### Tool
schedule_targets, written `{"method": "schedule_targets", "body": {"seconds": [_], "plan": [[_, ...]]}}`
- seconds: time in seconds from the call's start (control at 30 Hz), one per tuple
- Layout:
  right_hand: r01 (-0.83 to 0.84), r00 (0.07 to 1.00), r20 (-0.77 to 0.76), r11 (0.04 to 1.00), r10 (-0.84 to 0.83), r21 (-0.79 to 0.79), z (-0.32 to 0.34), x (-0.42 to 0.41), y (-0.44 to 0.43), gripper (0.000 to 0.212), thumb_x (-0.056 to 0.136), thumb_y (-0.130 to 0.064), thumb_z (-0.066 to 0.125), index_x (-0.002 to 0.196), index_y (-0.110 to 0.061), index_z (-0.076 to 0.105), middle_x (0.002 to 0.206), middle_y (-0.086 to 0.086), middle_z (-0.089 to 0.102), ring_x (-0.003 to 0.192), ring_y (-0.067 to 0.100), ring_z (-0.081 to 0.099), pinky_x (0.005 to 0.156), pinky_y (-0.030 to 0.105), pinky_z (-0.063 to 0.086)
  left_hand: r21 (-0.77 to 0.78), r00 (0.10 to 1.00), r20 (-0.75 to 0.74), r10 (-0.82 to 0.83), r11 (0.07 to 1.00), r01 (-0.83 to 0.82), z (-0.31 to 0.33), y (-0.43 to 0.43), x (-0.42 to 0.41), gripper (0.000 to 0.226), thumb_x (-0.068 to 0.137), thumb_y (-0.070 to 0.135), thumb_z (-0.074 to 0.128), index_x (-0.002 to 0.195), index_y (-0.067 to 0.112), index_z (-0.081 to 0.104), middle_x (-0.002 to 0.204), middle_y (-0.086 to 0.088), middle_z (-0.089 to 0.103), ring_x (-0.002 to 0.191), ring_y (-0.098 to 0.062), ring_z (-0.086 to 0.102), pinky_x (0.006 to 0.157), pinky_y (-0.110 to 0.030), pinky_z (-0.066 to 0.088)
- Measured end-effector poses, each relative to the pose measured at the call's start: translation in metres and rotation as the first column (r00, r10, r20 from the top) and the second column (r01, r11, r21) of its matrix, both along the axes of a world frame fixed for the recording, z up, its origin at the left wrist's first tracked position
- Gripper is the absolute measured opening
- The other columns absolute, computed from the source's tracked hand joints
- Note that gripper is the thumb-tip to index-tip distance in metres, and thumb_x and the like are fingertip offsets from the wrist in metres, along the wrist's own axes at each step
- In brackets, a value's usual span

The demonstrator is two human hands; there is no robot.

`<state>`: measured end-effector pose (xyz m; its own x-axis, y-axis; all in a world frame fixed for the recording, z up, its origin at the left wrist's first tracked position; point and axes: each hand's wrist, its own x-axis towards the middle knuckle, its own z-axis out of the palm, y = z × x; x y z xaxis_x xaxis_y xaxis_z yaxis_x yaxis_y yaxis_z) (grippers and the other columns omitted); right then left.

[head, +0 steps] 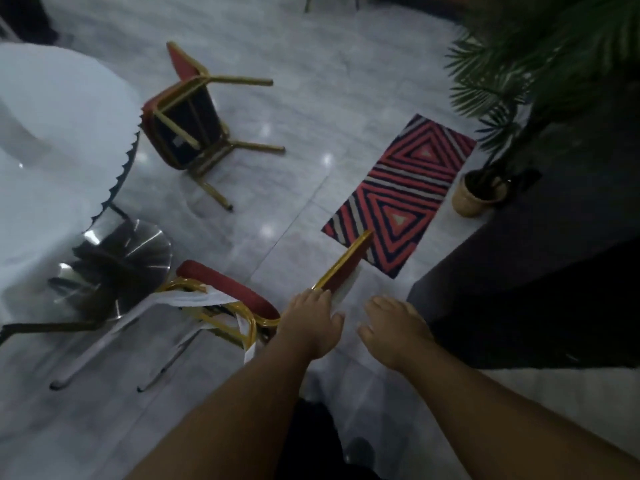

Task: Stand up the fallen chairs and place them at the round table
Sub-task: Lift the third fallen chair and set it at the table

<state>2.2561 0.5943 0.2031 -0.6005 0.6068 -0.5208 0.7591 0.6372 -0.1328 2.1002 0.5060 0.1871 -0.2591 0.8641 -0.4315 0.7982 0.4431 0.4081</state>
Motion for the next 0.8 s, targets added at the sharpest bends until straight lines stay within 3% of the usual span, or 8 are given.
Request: {"method": "schedule_targets", "body": {"seconds": [0.1,0.23,0.4,0.53,0.67,0.73,0.8], "plan": [[-0.044,0.999,0.012,0.999,0.044,-0.009,-0.023,-0.03,0.051,0.061,0.102,-0.049,0.035,0.154,-0.018,0.032,0.161,0.002,0.033,0.147,0.021,0.029,0.12,0.04,0.019,-0.026,0.997,0.026,0.071,0.997,-0.07,-0.023,0.036,-0.017,0.068,0.091,0.053,0.026,0.138,0.01,0.048,0.143,-0.013,0.054,0.134,-0.031,0.045,0.116,-0.048,0.034],[-0.055,0.998,0.04,0.998,0.057,-0.044,-0.05,-0.063,0.11,0.064,0.102,-0.05,0.035,0.158,-0.021,0.025,0.166,0.002,0.023,0.151,0.021,0.021,0.122,0.041,0.013,-0.126,0.989,0.09,0.12,0.986,-0.108,-0.058,0.081,-0.039,0.062,0.098,0.05,0.034,0.145,0.01,0.043,0.149,-0.013,0.048,0.139,-0.03,0.042,0.118,-0.048,0.033],[-0.085,0.994,0.067,0.994,0.089,-0.067,-0.095,-0.089,0.179,0.065,0.101,-0.051,0.041,0.157,-0.023,0.026,0.165,0.001,0.027,0.15,0.021,0.023,0.122,0.041,0.016,-0.19,0.98,0.137,0.141,0.975,-0.114,-0.105,0.136,-0.065,0.052,0.097,0.049,0.046,0.138,0.016,0.048,0.142,-0.008,0.053,0.131,-0.027,0.047,0.113,-0.045,0.038],[-0.172,0.982,0.065,0.983,0.176,-0.057,-0.141,-0.11,0.238,0.061,0.101,-0.046,0.041,0.157,-0.026,0.026,0.162,-0.001,0.03,0.149,0.021,0.024,0.122,0.043,0.017,-0.206,0.969,0.153,0.193,0.965,-0.159,-0.15,0.179,-0.075,0.053,0.098,0.042,0.048,0.144,0.015,0.042,0.144,-0.009,0.051,0.132,-0.029,0.045,0.114,-0.04,0.035],[-0.299,0.946,0.11,0.952,0.305,-0.067,-0.213,-0.132,0.302,0.067,0.1,-0.047,0.046,0.158,-0.028,0.018,0.165,0.0,0.021,0.151,0.022,0.015,0.124,0.048,0.008,-0.201,0.954,0.147,0.262,0.952,-0.231,-0.215,0.228,-0.079,0.042,0.097,0.041,0.05,0.133,0.018,0.047,0.136,-0.005,0.053,0.126,-0.026,0.047,0.103,-0.034,0.034],[-0.374,0.915,0.132,0.924,0.381,-0.08,-0.256,-0.138,0.329,0.073,0.095,-0.047,0.055,0.157,-0.028,0.023,0.163,0.004,0.026,0.15,0.025,0.02,0.124,0.049,0.012,-0.206,0.935,0.138,0.325,0.933,-0.294,-0.252,0.251,-0.075,0.044,0.096,0.041,0.051,0.134,0.02,0.046,0.136,-0.003,0.053,0.125,-0.025,0.048,0.102,-0.035,0.037],[-0.48,0.869,0.103,0.875,0.484,-0.061,-0.301,-0.141,0.35,0.08,0.08,-0.043,0.076,0.15,-0.024,0.042,0.153,0.01,0.044,0.142,0.031,0.039,0.118,0.054,0.028,-0.21,0.916,0.128,0.379,0.913,-0.349,-0.289,0.27,-0.067,0.052,0.094,0.04,0.053,0.141,0.023,0.042,0.141,-0.001,0.051,0.128,-0.024,0.047,0.104,-0.036,0.038]]}}
